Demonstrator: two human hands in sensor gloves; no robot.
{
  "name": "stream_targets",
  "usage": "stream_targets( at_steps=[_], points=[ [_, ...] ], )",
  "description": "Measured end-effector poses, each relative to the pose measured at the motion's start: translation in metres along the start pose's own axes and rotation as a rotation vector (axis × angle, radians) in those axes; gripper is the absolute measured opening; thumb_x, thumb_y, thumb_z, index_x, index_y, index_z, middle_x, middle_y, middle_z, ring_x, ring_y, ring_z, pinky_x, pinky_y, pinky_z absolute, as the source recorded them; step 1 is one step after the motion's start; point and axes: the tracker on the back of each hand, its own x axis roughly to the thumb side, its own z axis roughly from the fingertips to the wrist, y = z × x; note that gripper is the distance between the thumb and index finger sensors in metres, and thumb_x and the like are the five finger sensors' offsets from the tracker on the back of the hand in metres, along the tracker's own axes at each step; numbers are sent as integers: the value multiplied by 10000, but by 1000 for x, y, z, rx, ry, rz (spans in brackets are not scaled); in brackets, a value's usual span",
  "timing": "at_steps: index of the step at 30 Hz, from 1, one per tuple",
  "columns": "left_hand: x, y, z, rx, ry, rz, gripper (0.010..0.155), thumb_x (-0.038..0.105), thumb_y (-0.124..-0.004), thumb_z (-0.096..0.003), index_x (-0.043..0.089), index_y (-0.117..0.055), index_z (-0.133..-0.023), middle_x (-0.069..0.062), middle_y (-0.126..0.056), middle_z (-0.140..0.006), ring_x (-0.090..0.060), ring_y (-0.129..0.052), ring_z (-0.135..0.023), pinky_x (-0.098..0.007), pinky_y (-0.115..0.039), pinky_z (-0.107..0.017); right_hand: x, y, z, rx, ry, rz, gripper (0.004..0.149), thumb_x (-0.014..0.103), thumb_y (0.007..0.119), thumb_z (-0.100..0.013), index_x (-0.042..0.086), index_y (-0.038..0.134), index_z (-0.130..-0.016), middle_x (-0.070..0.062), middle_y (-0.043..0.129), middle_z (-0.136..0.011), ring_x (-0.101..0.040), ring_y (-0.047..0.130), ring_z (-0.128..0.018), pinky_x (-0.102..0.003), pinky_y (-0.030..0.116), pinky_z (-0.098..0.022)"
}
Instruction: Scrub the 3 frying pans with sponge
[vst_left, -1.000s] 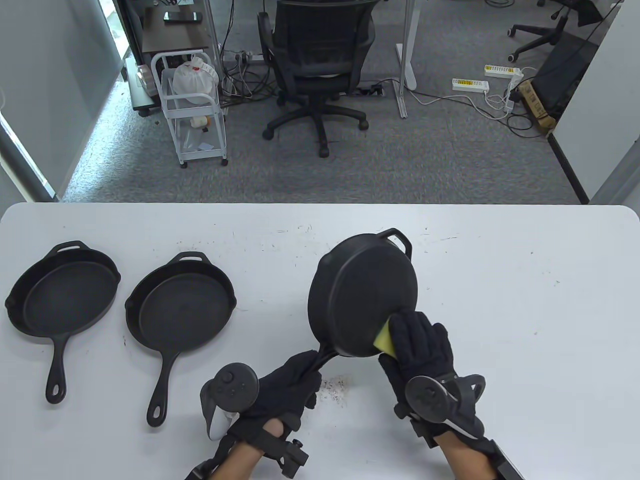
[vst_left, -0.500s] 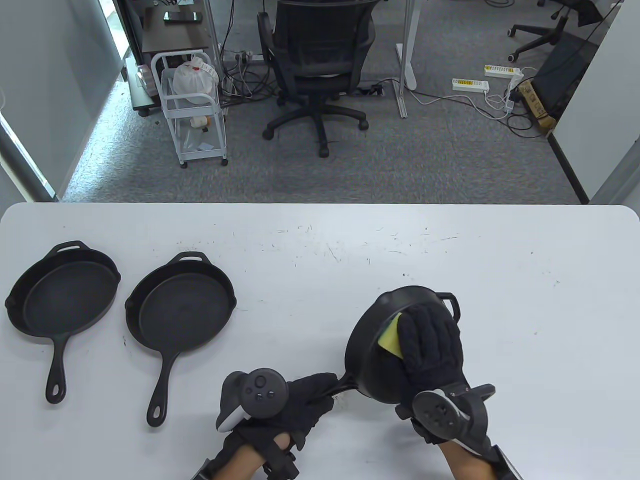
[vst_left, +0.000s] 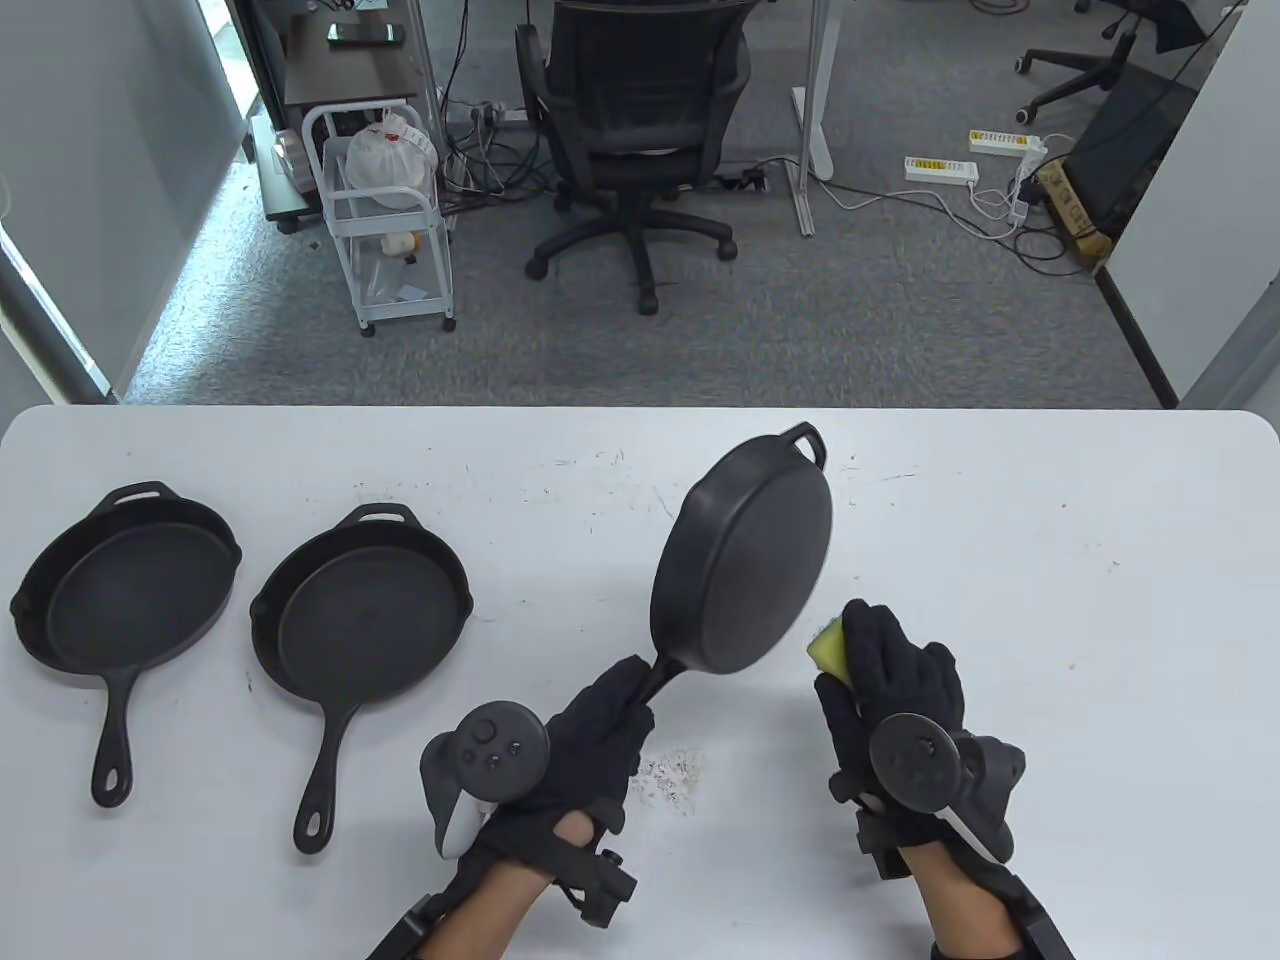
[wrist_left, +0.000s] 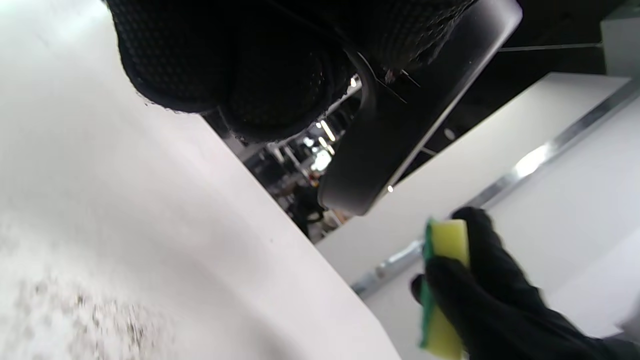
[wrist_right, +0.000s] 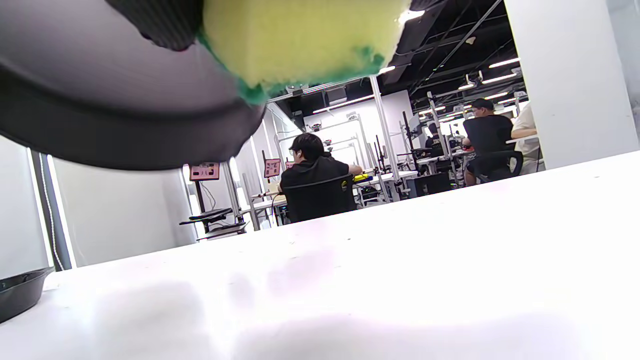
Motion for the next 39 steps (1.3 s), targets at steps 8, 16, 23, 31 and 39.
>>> stream_targets(
  at_steps=[8,16,23,31,39],
  points=[
    [7,-15,-56,-15,197,-213,623,338,-695,-583,285,-549,-1186,-154,-711,-1010,-258,-887,-679,-533,-803,-570,-2,-4,1,-17,-7,-46,712,517,760,-449,360,417,-1052,-45,635,-1103,-318,840,-870,-607,545,-736],
    [-8,-47,-108,-17,346,-463,638,289,-780,-550,358,-573,-1150,-167,-679,-1022,-258,-868,-695,-529,-839,-565,-8,-4,0,1,3,-70,712,521,757,-449,359,416,-1053,-49,632,-1106,-318,837,-878,-609,543,-737],
    [-26,-64,-130,-6,398,-572,648,306,-773,-548,342,-554,-1156,-167,-679,-1021,-252,-876,-705,-527,-856,-574,-11,-5,0,3,-1,-88,714,522,756,-449,357,415,-1054,-45,632,-1106,-319,836,-881,-610,540,-737],
    [-39,-80,-135,-51,427,-624,643,313,-765,-557,334,-541,-1159,-166,-665,-1038,-259,-881,-732,-595,-835,-613,-10,-3,0,1,-17,-88,711,523,755,-449,358,417,-1053,-43,634,-1106,-318,836,-883,-611,537,-738],
    [-13,-28,-101,-77,318,-671,791,505,-756,-533,224,-453,-1207,-195,-447,-1195,-418,-642,-999,-676,-586,-728,-7,-2,1,-2,-35,-92,713,524,754,-449,356,417,-1053,-44,636,-1105,-313,838,-885,-612,532,-741]
  ],
)
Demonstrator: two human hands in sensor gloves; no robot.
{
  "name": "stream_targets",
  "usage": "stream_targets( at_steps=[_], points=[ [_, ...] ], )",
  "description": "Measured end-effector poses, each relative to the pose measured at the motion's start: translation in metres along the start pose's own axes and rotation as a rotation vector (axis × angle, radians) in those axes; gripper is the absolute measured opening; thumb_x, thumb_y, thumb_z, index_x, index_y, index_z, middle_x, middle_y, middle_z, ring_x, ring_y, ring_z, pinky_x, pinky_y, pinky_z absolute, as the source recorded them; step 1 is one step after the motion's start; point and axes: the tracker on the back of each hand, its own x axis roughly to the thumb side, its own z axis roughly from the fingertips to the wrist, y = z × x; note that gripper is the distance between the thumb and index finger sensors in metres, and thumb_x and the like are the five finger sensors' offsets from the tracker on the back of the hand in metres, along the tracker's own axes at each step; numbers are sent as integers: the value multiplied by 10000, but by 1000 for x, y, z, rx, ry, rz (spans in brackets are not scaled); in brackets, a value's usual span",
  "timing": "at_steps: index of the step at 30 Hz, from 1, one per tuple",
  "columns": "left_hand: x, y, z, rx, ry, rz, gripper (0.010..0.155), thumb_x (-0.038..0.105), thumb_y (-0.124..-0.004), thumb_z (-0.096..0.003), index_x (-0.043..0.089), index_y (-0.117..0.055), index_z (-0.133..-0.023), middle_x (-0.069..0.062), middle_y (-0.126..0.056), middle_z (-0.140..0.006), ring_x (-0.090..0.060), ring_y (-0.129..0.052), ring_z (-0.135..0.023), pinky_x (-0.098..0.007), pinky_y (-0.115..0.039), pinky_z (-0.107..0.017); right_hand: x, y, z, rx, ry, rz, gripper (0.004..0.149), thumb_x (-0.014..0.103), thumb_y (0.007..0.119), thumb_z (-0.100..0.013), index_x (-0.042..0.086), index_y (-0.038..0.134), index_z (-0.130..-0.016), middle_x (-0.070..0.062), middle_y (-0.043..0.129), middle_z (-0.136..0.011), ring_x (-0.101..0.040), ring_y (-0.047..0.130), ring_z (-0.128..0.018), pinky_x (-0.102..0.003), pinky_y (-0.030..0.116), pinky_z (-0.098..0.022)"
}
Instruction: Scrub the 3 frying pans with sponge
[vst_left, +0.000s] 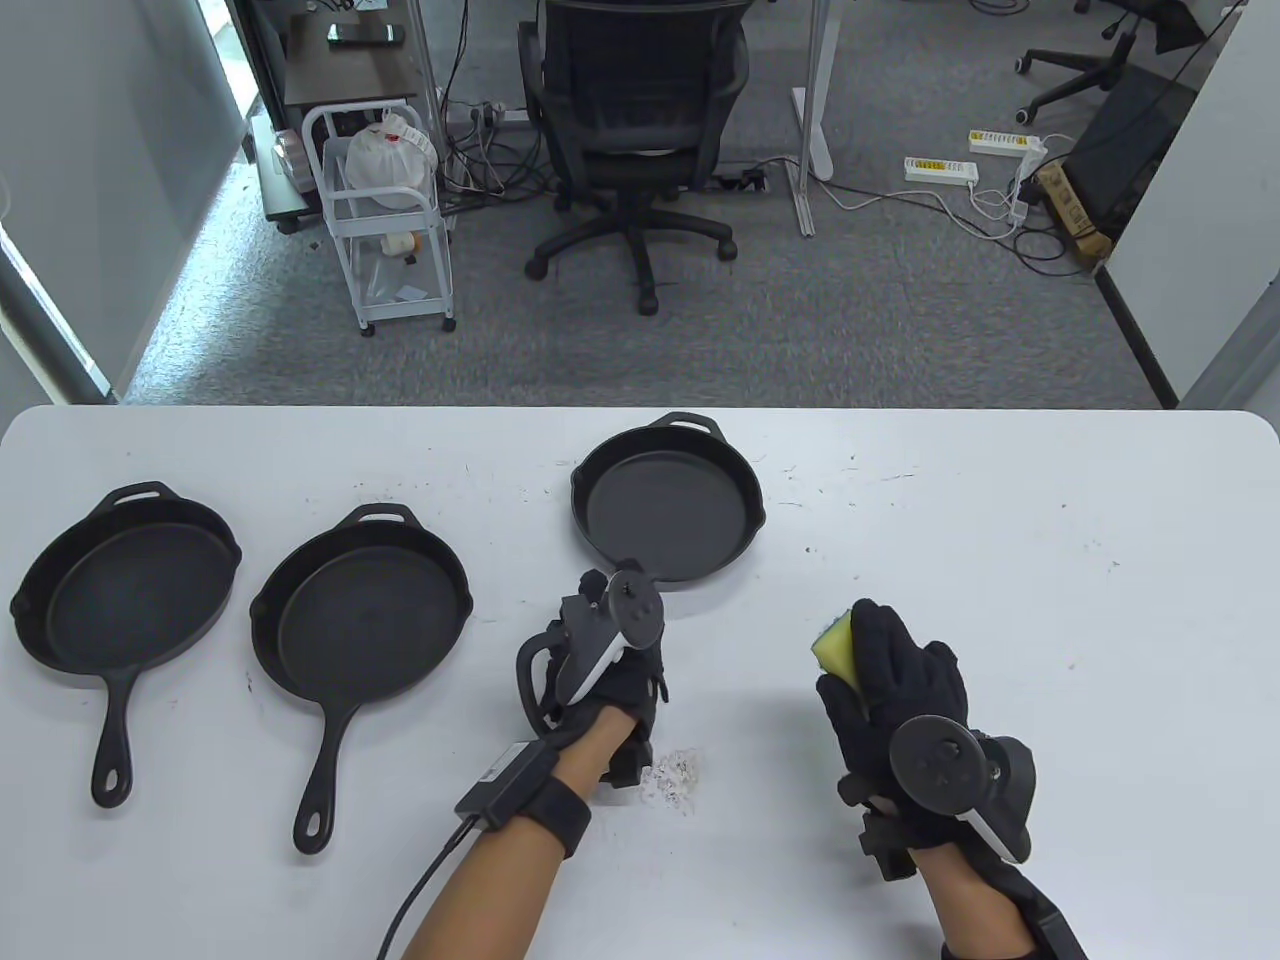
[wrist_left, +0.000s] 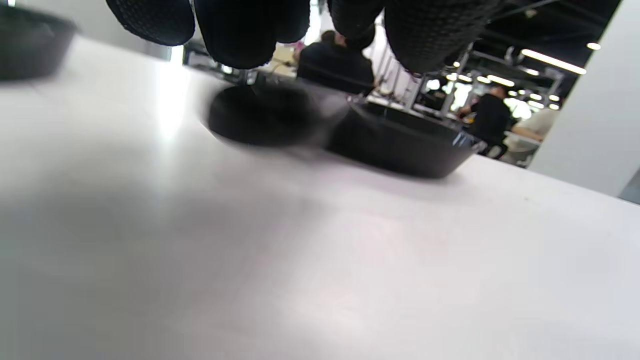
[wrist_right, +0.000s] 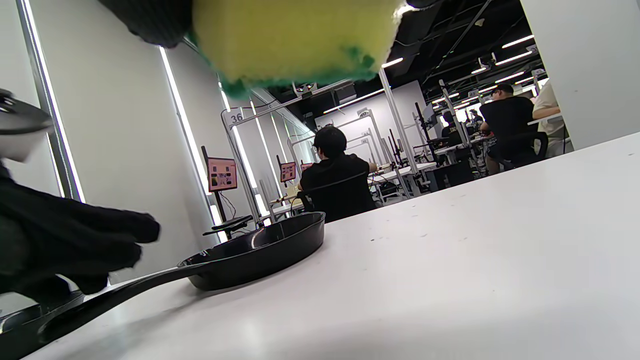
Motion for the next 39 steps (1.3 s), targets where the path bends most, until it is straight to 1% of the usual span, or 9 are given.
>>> stream_targets(
  at_steps=[3,5,8,13,17,22,28,33,39],
  points=[
    [-34,34,29,4,63,-101,916,578,-749,-525,168,-325,-1225,-209,-273,-1221,-444,-520,-1059,-698,-524,-750,2,1,1,-2,-10,9,714,523,754,-449,352,416,-1055,-44,637,-1105,-317,837,-884,-613,533,-739],
    [-62,49,43,66,145,-147,951,605,-771,-498,138,-356,-1216,-222,-304,-1219,-459,-557,-1048,-714,-563,-726,4,2,1,-1,-14,18,714,524,753,-449,353,417,-1055,-49,638,-1105,-315,838,-883,-613,531,-740],
    [-109,60,58,7,299,-161,986,615,-774,-505,102,-311,-1208,-222,-282,-1212,-461,-530,-1059,-705,-558,-738,6,4,2,-2,-24,34,716,525,753,-448,351,415,-1055,-49,638,-1104,-316,837,-884,-614,530,-740],
    [-172,49,75,-84,459,-138,987,614,-796,-492,104,-344,-1206,-228,-473,-1194,-473,-731,-983,-688,-652,-696,9,5,4,-5,-35,46,719,526,751,-449,348,410,-1056,-50,637,-1104,-317,837,-885,-614,530,-739],
    [-203,32,79,-129,517,-110,962,602,-817,-478,98,-415,-1193,-206,-603,-1150,-411,-834,-912,-647,-715,-668,9,6,5,-11,-42,12,722,527,750,-448,344,408,-1056,-53,636,-1104,-319,837,-884,-615,528,-739],
    [-217,20,78,-83,535,-117,695,480,-848,-489,120,-731,-1072,-85,-945,-902,-265,-1030,-668,-609,-780,-632,9,6,5,-4,-39,17,724,529,748,-447,343,405,-1057,-50,634,-1105,-318,834,-888,-615,527,-739],
    [-217,18,76,-44,536,-91,646,413,-773,-525,77,-660,-1066,-97,-866,-881,-244,-982,-644,-611,-792,-614,8,9,3,10,-33,17,725,529,746,-448,341,402,-1057,-52,633,-1105,-319,832,-890,-616,526,-739],
    [-208,42,73,58,479,67,639,379,-737,-532,60,-613,-1071,-112,-828,-872,-236,-960,-608,-597,-806,-594,7,9,3,14,-26,15,726,530,746,-448,341,400,-1057,-54,633,-1105,-319,832,-891,-616,526,-739],
    [-174,101,61,219,381,112,646,377,-757,-519,71,-615,-1069,-102,-830,-874,-235,-962,-612,-596,-805,-601,7,10,3,27,-23,24,726,531,745,-448,341,400,-1058,-52,632,-1105,-319,832,-891,-615,526,-740]
  ],
)
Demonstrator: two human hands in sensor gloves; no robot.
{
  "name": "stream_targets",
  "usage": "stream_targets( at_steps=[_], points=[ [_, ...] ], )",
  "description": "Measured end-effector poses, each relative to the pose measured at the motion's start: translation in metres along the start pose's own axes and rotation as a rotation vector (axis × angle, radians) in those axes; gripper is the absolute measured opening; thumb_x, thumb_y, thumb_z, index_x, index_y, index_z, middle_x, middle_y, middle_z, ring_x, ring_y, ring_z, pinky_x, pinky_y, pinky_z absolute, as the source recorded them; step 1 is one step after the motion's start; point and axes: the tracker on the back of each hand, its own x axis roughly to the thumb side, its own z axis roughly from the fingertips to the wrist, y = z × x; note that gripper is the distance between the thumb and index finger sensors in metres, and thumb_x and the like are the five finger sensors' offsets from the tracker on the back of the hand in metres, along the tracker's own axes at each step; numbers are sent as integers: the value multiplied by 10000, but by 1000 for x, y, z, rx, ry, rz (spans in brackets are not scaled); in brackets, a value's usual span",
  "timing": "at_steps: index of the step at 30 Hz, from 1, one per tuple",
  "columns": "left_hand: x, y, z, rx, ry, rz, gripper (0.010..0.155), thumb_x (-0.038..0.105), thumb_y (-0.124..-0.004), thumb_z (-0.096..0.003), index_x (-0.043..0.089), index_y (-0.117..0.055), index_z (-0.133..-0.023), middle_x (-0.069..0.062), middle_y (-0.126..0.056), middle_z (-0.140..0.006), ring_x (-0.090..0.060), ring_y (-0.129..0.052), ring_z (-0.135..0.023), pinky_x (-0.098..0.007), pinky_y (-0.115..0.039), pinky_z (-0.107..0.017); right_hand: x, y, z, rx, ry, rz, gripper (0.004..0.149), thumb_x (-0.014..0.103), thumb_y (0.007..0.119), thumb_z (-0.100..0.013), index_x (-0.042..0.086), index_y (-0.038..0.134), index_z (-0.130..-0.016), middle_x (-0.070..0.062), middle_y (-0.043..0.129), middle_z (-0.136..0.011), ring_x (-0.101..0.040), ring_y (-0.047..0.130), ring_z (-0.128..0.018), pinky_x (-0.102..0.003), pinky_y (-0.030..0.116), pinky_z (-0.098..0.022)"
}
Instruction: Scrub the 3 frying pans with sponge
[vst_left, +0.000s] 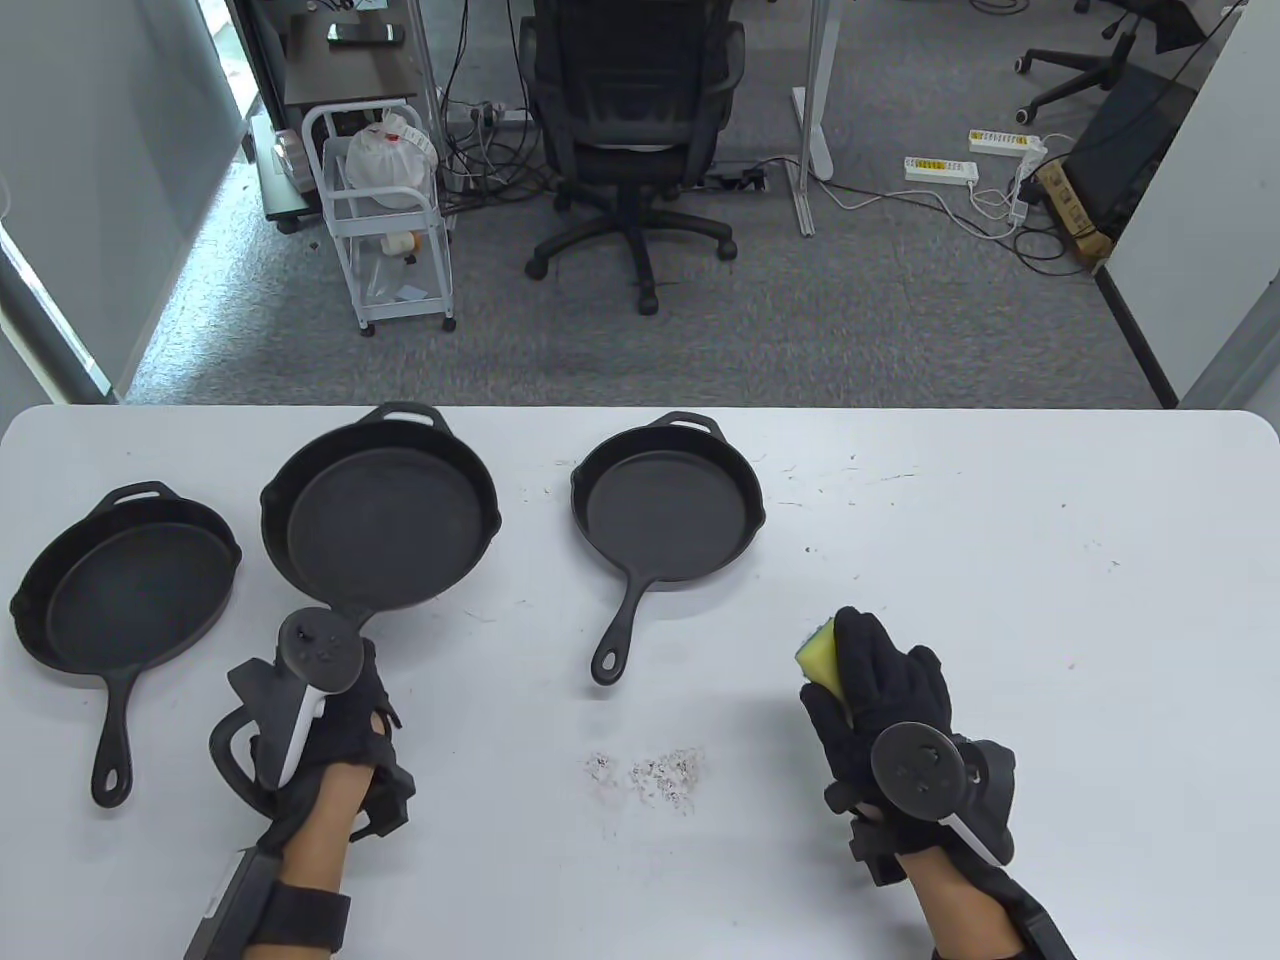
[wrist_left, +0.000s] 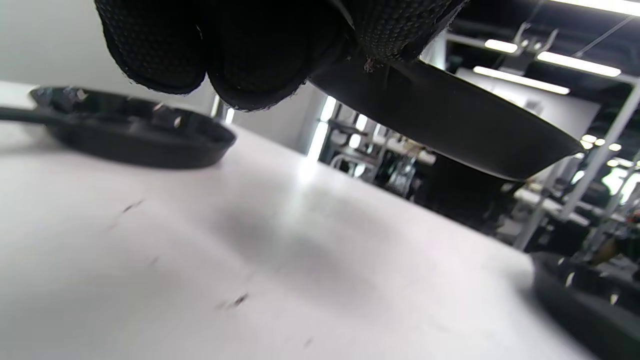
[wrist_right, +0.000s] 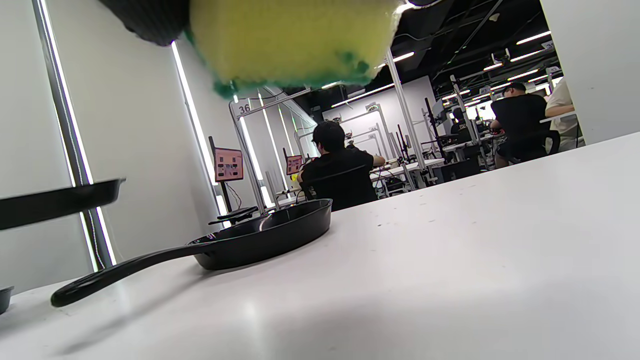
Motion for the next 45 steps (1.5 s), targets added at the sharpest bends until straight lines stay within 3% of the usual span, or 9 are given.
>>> stream_targets(
  at_steps=[6,18,26,35,40,45],
  points=[
    [34,5,6,38,-104,-2,651,367,-770,-515,70,-609,-1072,-101,-826,-879,-236,-959,-621,-599,-802,-608,-1,-1,-1,-1,10,-1,725,531,745,-448,341,401,-1058,-52,633,-1105,-319,831,-893,-616,525,-740],
    [110,-77,82,-18,-473,78,665,372,-821,-500,86,-663,-1080,-84,-869,-859,-240,-972,-607,-599,-806,-605,28,-13,10,-64,-108,68,721,525,756,-447,349,413,-1056,-45,634,-1107,-312,815,-906,-610,522,-742],
    [132,-121,122,-79,-595,120,653,371,-820,-498,120,-663,-1080,-61,-855,-874,-240,-957,-642,-599,-778,-637,39,-5,11,8,-137,207,694,494,794,-445,358,482,-1049,-20,647,-1110,-307,794,-923,-614,504,-746],
    [135,-119,144,-96,-764,128,637,379,-826,-487,153,-687,-1066,-45,-866,-867,-237,-960,-641,-593,-775,-642,54,27,9,150,-176,403,687,467,804,-440,360,489,-1042,-16,633,-1117,-312,768,-946,-605,497,-747],
    [139,-116,157,-91,-857,48,624,376,-848,-471,174,-726,-1049,-38,-891,-852,-233,-973,-621,-583,-794,-628,64,28,10,40,-190,450,720,469,781,-446,374,400,-1049,5,461,-1164,-319,583,-1062,-572,467,-763],
    [136,-115,165,-80,-911,11,621,366,-869,-455,191,-744,-1037,-31,-900,-848,-238,-973,-624,-586,-789,-632,39,6,2,-71,-1,381,751,491,730,-459,362,295,-1057,-28,375,-1175,-354,518,-1079,-599,441,-760]
  ],
)
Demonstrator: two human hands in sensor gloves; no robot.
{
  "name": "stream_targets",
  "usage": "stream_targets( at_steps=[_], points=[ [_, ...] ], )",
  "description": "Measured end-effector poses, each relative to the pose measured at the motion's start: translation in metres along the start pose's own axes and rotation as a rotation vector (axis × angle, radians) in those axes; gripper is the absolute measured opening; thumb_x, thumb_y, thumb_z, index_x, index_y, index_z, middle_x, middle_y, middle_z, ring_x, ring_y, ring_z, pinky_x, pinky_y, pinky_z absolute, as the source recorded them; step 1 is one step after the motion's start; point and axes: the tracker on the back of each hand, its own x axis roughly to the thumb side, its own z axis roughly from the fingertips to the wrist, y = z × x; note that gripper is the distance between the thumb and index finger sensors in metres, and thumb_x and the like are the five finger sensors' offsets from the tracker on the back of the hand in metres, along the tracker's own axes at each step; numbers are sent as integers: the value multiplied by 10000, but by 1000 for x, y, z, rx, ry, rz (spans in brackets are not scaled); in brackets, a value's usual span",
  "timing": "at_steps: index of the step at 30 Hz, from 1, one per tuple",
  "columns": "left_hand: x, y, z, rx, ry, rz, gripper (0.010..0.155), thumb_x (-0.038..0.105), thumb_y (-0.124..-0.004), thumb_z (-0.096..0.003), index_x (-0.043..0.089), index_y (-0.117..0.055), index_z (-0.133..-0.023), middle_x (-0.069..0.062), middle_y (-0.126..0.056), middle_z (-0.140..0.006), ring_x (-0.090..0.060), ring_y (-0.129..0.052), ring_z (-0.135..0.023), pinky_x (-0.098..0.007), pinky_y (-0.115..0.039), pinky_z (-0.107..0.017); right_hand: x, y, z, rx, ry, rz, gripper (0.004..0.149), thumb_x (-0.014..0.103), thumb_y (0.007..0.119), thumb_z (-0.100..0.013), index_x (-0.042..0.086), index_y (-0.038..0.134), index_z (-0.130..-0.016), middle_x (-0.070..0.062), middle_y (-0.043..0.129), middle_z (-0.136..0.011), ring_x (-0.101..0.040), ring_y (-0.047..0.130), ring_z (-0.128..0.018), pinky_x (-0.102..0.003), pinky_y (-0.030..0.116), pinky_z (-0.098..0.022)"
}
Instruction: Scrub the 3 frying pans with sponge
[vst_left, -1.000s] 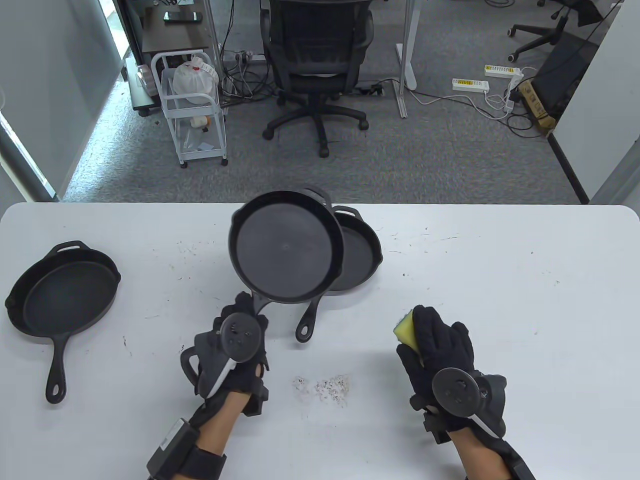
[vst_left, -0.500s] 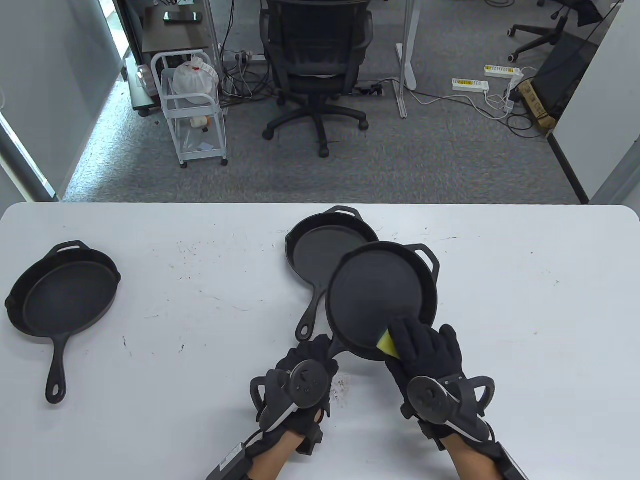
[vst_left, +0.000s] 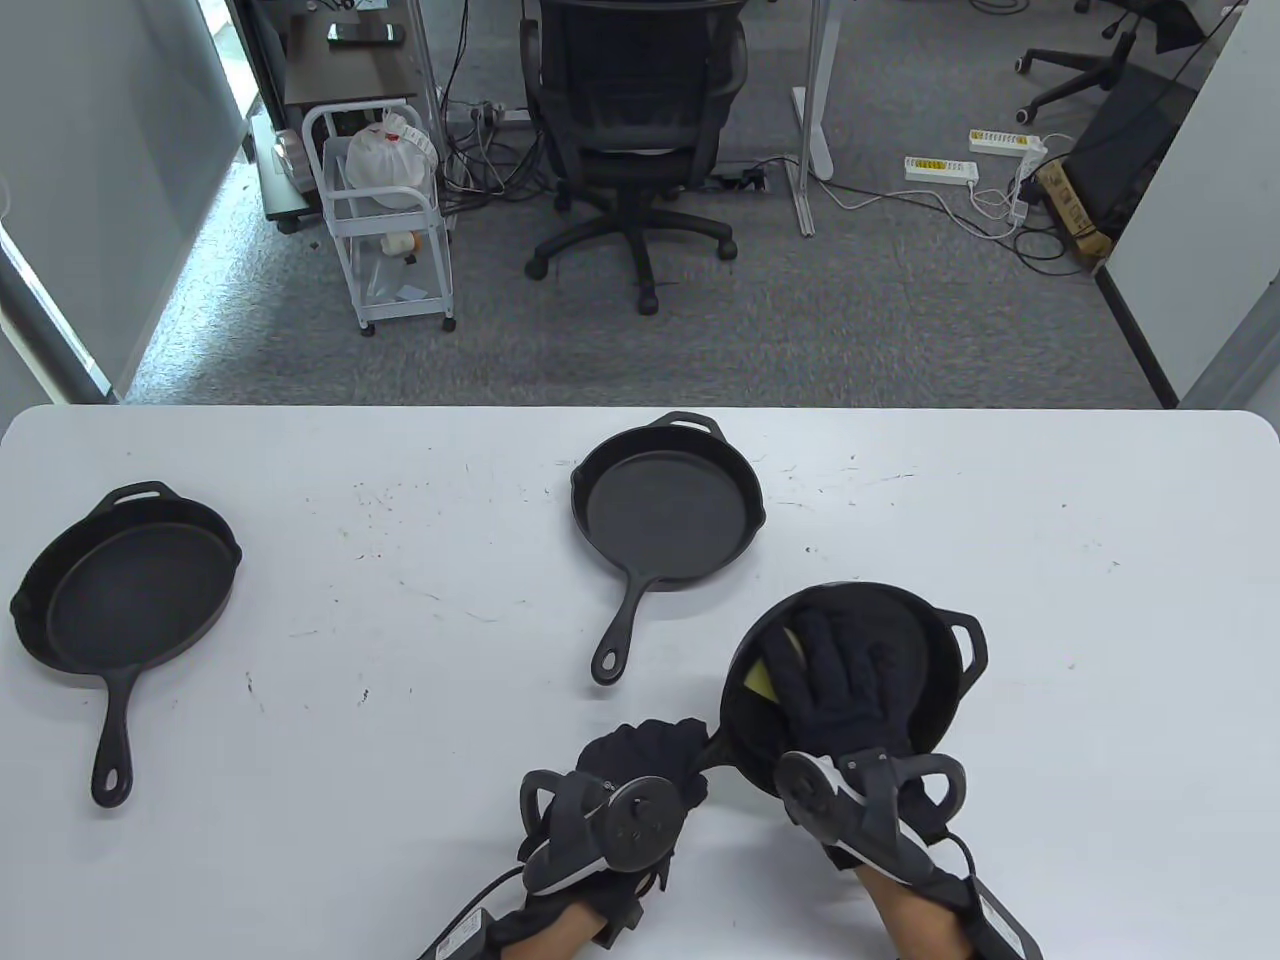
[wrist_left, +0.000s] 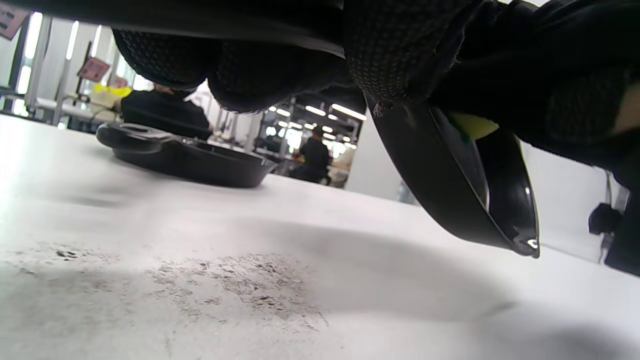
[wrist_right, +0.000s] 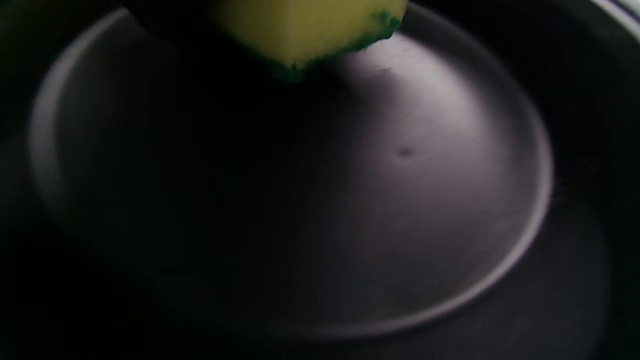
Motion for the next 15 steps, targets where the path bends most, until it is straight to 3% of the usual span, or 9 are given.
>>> stream_targets(
  at_steps=[5,7,10,15],
  points=[
    [-3,4,4,33,36,44,619,358,-874,-457,182,-746,-1037,-43,-900,-848,-247,-969,-620,-591,-784,-630,-23,8,-3,14,105,-46,757,462,722,-468,328,268,-1058,-55,398,-1162,-347,585,-1035,-569,423,-759],
    [-8,7,5,103,83,-8,621,367,-867,-456,182,-743,-1036,-39,-903,-842,-238,-978,-611,-588,-799,-619,-19,14,-5,97,100,-4,756,463,734,-465,333,285,-1059,-49,426,-1161,-347,649,-1009,-598,441,-752],
    [-22,12,6,136,142,50,618,369,-845,-474,172,-718,-1046,-47,-883,-851,-237,-967,-614,-589,-794,-617,-5,22,-5,183,-10,11,751,458,765,-459,349,325,-1057,-36,465,-1155,-319,680,-987,-592,456,-752],
    [-30,12,6,121,153,88,604,377,-811,-492,162,-709,-1047,-52,-878,-853,-239,-963,-613,-587,-793,-612,30,24,6,142,-179,111,751,468,786,-444,369,356,-1051,-3,493,-1152,-300,716,-960,-560,549,-735]
  ],
)
